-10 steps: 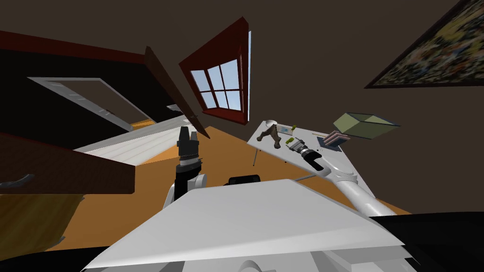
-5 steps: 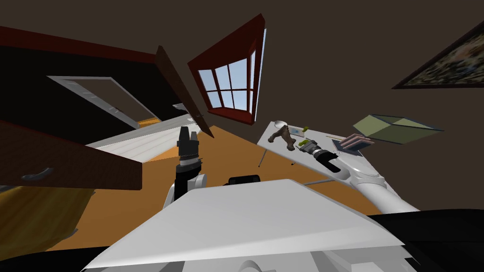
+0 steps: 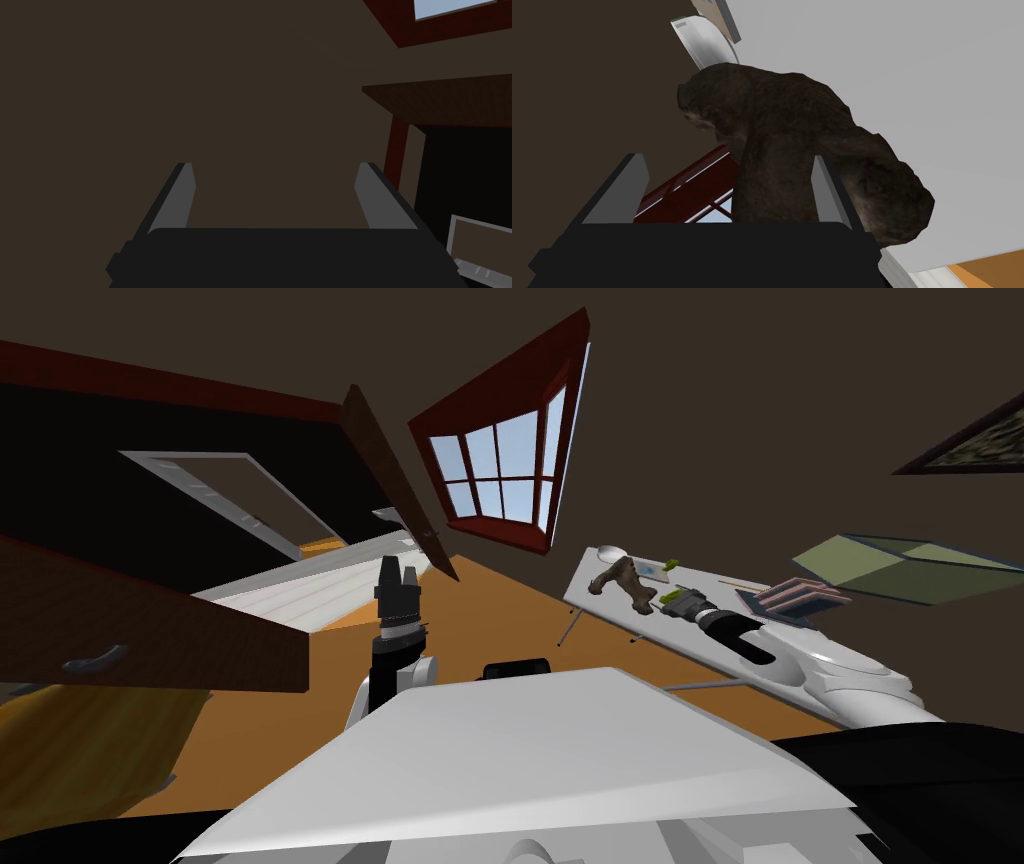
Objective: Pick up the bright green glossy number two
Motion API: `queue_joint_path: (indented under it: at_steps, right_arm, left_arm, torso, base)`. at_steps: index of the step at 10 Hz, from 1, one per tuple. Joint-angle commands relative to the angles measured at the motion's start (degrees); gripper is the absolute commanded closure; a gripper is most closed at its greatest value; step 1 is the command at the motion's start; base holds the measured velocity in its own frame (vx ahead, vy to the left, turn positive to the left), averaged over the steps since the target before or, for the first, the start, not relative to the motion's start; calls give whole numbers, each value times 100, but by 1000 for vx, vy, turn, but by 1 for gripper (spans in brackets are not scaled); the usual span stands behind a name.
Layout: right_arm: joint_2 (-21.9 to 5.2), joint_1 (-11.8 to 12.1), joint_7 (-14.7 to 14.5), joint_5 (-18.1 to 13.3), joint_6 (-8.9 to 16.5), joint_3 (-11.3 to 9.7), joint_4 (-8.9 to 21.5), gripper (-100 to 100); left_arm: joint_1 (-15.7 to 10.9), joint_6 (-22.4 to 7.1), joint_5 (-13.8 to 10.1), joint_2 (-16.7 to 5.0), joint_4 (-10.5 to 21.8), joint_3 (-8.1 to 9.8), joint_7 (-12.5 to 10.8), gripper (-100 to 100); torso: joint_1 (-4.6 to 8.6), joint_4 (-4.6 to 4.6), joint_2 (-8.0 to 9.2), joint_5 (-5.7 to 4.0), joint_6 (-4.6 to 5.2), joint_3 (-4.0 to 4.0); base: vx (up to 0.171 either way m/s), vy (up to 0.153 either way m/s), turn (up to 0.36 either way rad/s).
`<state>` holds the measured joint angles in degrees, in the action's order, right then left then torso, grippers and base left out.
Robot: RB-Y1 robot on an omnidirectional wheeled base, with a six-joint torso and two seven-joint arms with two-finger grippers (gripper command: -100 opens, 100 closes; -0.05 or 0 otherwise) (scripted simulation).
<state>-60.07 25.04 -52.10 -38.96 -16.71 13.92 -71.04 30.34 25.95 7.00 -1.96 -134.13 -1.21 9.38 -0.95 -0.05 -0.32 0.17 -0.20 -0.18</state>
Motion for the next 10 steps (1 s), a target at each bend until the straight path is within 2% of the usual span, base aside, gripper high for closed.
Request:
queue_joint_path:
  at_steps: [1, 2, 3, 6, 7, 10]
  right_arm:
    - [-286, 180, 138, 111, -67, -4, 177, -100]
    - [-440, 306, 201, 176, -135, 16, 308, -100]
    - [-453, 306, 201, 176, -135, 16, 308, -100]
    - [-893, 686, 387, 356, -380, 61, 698, -100]
    - [-893, 686, 387, 356, -380, 61, 698, -100]
    - [-1264, 1062, 559, 510, -677, 75, 1076, -100]
  left_arm:
    - [0, 0, 0, 0, 0, 0, 0, 0]
    - [0, 0, 0, 0, 0, 0, 0, 0]
    - [0, 0, 0, 0, 0, 0, 0, 0]
    - [0, 0, 0, -1, 0, 1, 0, 0]
    - [0, 0, 0, -1, 0, 1, 0, 0]
    - [1, 0, 0, -1, 0, 1, 0, 0]
  torso:
    - [0, 0, 0, 0, 0, 0]
    - [0, -1, -4, 0, -3, -2]
    - [-2, 0, -8, 2, -10, -4]
    - [22, 2, -9, -5, -18, -3]
    - [23, 0, -16, -5, -19, -8]
    - [31, 0, -19, -8, -19, -9]
  base:
    - [112, 169, 25]
    - [119, 148, 12]
    - [79, 102, -13]
    - [97, 71, -2]
    - [91, 53, -15]
    - [124, 50, -29]
